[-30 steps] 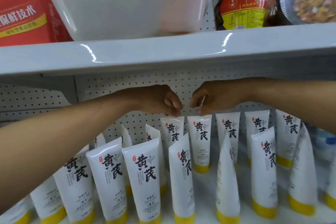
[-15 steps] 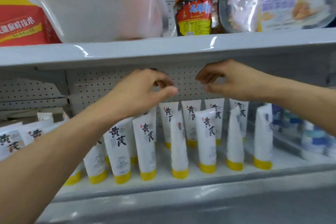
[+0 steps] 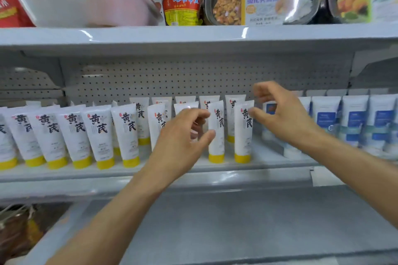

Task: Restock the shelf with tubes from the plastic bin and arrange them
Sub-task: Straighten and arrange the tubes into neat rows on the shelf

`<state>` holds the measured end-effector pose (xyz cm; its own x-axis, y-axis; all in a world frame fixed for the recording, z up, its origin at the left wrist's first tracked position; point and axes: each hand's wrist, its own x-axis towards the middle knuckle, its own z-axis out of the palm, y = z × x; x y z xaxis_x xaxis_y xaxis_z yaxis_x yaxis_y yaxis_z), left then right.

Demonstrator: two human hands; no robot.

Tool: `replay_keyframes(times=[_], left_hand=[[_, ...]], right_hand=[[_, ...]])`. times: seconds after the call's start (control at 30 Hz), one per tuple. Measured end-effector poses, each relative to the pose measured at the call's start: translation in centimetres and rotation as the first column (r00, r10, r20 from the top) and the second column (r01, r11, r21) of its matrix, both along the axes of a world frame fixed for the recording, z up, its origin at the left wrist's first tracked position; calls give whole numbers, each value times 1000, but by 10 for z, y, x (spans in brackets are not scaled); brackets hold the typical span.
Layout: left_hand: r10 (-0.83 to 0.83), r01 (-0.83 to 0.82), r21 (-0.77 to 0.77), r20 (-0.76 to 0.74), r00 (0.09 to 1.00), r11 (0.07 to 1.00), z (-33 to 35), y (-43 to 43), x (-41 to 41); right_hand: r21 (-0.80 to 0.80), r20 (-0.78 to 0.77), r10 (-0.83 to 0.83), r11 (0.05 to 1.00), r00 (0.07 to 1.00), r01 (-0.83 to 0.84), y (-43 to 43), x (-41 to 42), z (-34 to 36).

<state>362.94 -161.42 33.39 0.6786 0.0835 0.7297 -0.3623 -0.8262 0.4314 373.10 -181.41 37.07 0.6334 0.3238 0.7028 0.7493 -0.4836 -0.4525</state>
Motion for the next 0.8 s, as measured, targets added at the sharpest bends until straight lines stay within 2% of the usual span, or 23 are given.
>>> replay_keyframes(times=[0.13, 0.27, 0.37, 0.6, 0.8], left_hand=[[100, -108, -72, -104, 989, 992, -42, -20, 22], [245, -252, -46, -118, 962, 967, -58, -35, 43], [300, -309, -67, -123, 946, 949, -63, -38, 57], [419, -432, -73, -141, 897, 899, -68, -47, 72], [347, -373, -145, -180, 921, 916, -67, -41, 76]], right_hand=[[10, -284, -7, 1000, 959, 11, 2, 16, -46], [3, -419, 19, 1000, 908, -20, 8, 27, -79], [4, -405, 25, 1000, 914, -25, 16, 33, -86], [-74, -332, -91, 995, 939, 70, 24, 38, -96], [-90, -291, -154, 987, 944, 133, 21, 37, -97]])
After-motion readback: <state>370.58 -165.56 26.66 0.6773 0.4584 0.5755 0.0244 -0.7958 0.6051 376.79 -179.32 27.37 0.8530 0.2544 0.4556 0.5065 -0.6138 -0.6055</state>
